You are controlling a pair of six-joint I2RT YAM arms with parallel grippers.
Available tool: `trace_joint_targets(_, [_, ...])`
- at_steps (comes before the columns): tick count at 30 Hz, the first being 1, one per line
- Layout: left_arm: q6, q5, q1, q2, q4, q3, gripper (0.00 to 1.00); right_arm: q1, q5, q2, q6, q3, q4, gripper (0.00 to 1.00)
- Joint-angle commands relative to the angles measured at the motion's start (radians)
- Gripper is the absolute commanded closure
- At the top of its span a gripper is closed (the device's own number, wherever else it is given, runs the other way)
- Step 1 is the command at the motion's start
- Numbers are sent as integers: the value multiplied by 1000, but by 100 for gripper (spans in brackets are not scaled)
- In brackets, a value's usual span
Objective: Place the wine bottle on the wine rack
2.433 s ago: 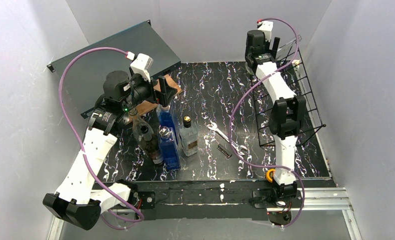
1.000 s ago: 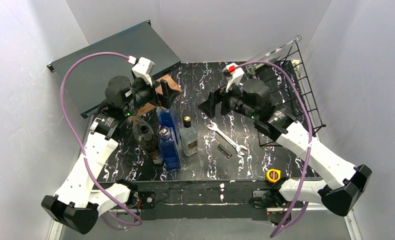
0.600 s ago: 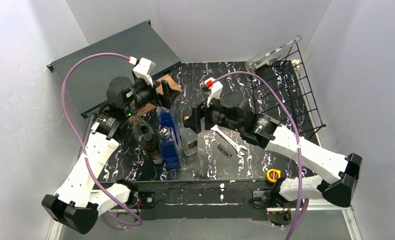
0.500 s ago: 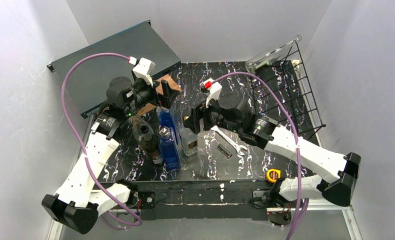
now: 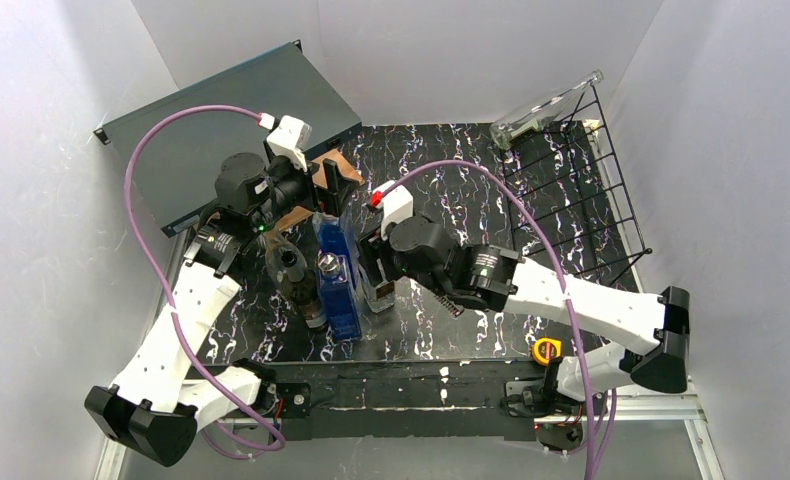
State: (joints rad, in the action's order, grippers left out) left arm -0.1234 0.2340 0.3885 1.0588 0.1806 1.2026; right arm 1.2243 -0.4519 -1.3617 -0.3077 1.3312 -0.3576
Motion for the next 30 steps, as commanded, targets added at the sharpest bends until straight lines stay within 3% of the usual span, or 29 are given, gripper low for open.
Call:
trace_joint_targets(1, [5,-4,5,3,-8,7,1,36,-192,-14,16,63,-23,28])
trace_joint_targets(17, [1,0,5,8,2,17,1,49,-234,-101,27,65,71,34])
trace_joint_targets(23, [-4,6,5,20,5,19,1,49,-225,-90,18,23,135,61])
trace_joint_targets(27, [-7,8,6,21,7,21,1,46,-296,-82,73,68,133,96])
trace_joint_targets(30, [-8,9,6,23,7,23,1,42,-341,-75,101,98,131,99])
